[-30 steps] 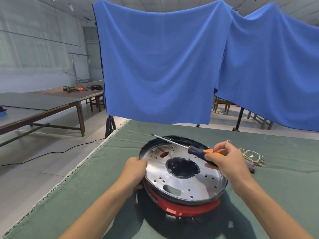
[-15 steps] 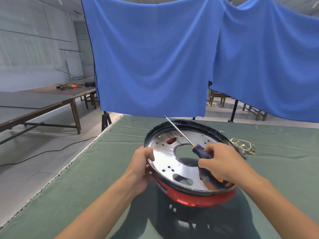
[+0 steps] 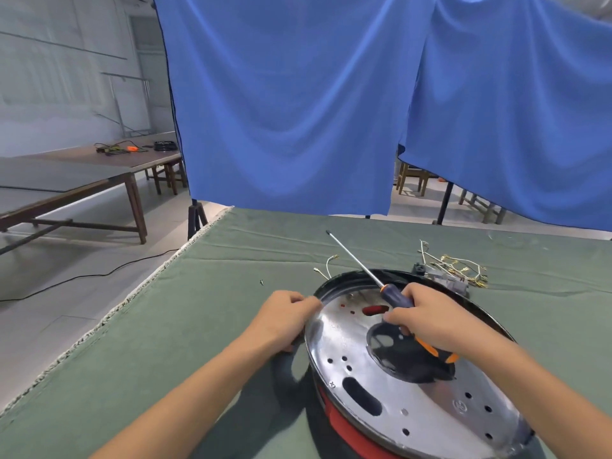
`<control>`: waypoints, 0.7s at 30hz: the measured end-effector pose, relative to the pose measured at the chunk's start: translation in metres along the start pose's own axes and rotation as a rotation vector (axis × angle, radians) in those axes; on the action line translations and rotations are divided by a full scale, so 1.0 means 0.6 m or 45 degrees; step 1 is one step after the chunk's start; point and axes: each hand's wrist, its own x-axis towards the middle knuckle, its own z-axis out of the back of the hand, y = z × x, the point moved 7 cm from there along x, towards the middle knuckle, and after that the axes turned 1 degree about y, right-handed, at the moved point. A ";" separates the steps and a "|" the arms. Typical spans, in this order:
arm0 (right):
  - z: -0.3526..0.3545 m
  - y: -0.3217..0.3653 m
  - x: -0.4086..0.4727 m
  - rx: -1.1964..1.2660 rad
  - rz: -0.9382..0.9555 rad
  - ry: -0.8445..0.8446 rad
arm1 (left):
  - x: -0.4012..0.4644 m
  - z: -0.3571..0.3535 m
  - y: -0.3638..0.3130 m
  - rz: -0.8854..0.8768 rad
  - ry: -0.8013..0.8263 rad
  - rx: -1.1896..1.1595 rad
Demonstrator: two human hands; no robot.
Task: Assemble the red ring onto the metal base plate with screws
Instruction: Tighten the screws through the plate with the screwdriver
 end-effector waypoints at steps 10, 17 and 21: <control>-0.010 0.023 0.031 0.005 0.006 0.098 | 0.122 0.111 0.024 0.119 -0.627 1.152; 0.002 0.032 0.024 0.057 -0.034 0.207 | 0.137 0.101 0.025 -0.056 -0.648 1.279; 0.015 0.048 0.031 0.126 0.022 0.145 | 0.127 0.092 0.021 -0.047 -0.575 1.399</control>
